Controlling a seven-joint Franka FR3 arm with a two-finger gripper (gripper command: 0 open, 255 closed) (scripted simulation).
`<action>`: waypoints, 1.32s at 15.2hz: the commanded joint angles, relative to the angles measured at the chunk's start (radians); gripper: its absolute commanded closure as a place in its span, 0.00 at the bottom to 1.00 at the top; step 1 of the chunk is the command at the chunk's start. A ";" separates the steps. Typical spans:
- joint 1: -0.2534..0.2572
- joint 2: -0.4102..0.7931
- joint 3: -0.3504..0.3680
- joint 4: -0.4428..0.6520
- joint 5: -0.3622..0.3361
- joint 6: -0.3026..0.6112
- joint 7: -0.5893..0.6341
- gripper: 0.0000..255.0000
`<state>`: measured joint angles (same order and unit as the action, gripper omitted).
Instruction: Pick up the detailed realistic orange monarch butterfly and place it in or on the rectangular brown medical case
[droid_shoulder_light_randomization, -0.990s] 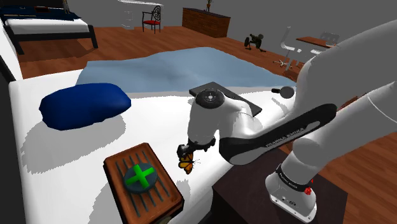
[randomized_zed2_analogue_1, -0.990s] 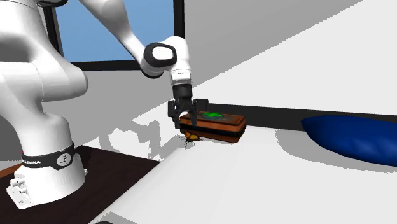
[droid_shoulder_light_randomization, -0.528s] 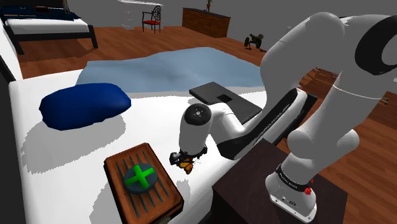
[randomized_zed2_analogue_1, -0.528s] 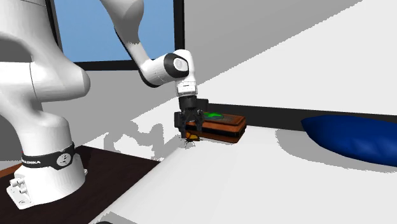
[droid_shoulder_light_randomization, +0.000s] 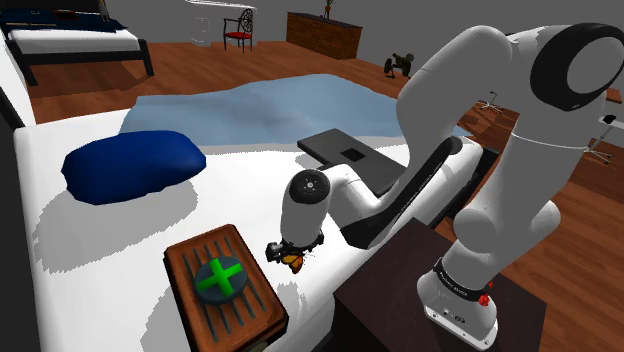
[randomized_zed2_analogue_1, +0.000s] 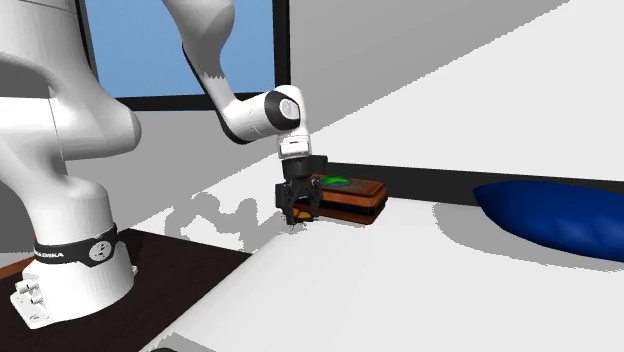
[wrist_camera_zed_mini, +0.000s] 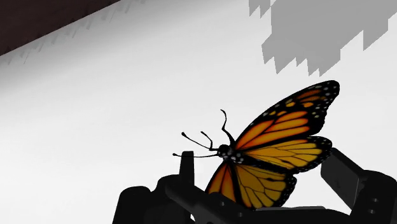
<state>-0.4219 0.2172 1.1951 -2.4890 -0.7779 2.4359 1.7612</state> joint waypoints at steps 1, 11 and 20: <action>0.001 0.001 -0.001 0.000 -0.001 0.000 0.001 0.00; 0.001 0.001 -0.001 0.000 -0.001 0.000 0.001 1.00; -0.131 -0.373 0.173 -0.034 0.579 0.057 -0.429 1.00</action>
<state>-0.5660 -0.0907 1.3732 -2.5186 -0.3173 2.4872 1.4172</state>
